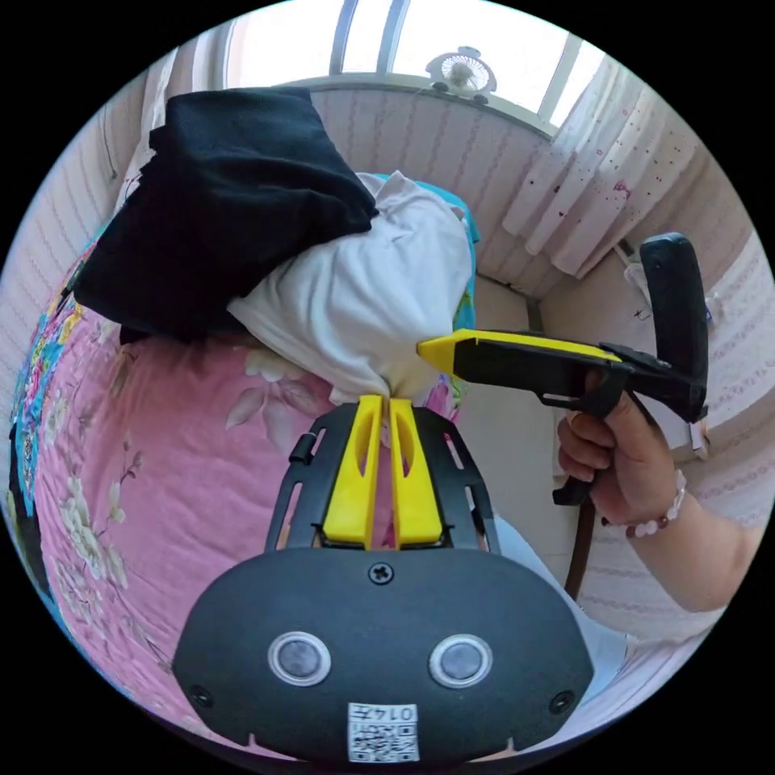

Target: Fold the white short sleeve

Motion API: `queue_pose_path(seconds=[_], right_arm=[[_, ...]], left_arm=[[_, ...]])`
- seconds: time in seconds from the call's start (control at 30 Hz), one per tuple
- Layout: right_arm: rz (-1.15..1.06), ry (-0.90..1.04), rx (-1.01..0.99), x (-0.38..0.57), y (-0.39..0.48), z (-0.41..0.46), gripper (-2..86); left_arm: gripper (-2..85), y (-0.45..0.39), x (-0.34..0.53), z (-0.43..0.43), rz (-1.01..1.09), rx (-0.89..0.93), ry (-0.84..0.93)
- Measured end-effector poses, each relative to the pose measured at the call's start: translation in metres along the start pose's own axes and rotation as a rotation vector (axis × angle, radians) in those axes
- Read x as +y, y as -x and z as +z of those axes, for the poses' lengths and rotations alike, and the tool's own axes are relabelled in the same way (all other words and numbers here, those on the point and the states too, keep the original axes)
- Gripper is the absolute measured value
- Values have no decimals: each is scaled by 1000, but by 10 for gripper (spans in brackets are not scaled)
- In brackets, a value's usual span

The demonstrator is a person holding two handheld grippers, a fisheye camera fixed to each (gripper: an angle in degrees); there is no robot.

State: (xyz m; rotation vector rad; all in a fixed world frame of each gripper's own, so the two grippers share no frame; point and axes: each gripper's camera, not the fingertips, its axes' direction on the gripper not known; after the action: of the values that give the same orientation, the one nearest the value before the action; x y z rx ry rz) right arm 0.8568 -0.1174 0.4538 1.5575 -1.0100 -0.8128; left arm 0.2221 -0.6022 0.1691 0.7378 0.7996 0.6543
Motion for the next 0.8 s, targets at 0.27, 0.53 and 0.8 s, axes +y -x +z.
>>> queue_pose_path(seconds=[0.27, 0.53, 0.8], right_arm=[[-318, 142, -190, 27, 131, 4, 4], [-578, 292, -432, 35, 300, 78, 4], [-813, 124, -666, 16, 462, 65, 5]], left_arm=[[-10, 29, 109, -94, -87, 132, -239], [-10, 80, 267, -220, -392, -44, -439], [-10, 66, 331, -378, -308, -360, -752]])
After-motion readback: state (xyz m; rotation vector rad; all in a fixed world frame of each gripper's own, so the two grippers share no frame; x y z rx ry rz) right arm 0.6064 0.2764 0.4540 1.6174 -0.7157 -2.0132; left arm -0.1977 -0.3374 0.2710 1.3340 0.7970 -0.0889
